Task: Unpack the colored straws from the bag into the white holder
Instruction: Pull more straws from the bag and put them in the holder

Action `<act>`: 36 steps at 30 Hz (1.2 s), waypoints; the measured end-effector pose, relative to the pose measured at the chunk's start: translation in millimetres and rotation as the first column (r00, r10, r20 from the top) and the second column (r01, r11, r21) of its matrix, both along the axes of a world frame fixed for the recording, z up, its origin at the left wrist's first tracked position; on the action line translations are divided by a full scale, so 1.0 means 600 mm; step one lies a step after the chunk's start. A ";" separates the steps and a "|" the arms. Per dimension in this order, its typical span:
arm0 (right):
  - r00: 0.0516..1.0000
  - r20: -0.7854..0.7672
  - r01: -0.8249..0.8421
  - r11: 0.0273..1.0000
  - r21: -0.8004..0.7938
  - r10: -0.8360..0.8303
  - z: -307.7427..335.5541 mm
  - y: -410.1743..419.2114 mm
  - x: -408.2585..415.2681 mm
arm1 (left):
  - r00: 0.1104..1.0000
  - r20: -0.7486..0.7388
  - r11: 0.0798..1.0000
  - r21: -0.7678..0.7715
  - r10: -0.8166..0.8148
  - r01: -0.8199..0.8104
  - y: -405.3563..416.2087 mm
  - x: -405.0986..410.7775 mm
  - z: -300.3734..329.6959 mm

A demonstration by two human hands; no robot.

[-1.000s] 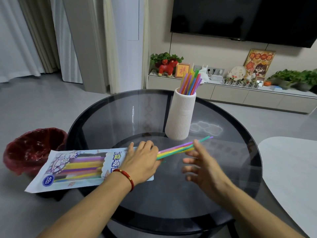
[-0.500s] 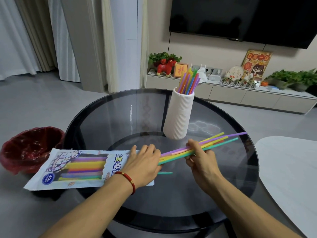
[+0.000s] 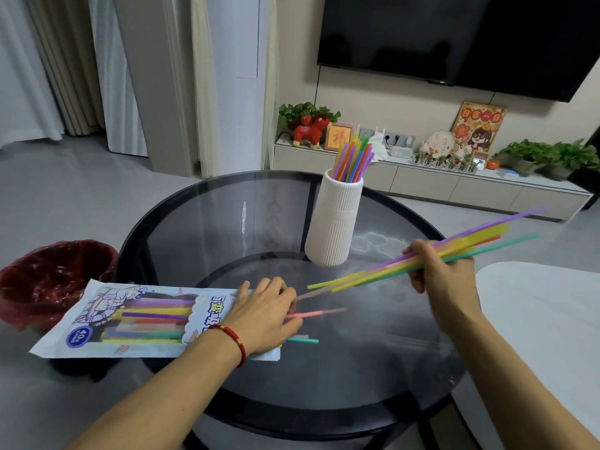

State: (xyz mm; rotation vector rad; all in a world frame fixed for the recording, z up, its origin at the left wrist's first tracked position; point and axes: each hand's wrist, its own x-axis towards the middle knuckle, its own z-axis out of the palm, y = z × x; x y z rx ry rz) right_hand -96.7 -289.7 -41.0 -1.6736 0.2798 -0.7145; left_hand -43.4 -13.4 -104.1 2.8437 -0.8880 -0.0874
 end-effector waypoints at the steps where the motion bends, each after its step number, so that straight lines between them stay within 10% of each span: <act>1: 1.000 0.003 0.005 0.998 -0.062 -0.005 0.015 -0.011 -0.004 | 1.000 -0.004 1.000 -0.009 0.000 0.000 0.001 0.000 -0.001; 11: 0.979 -0.194 -0.106 0.667 -0.738 -0.059 0.168 -0.005 0.053 | 1.000 -0.018 1.000 -0.016 0.002 -0.002 -0.002 0.001 -0.004; 36: 0.933 -0.359 -0.204 0.831 -0.517 0.006 -0.040 0.046 0.067 | 0.999 -0.040 1.000 -0.022 -0.011 0.010 -0.001 -0.002 0.004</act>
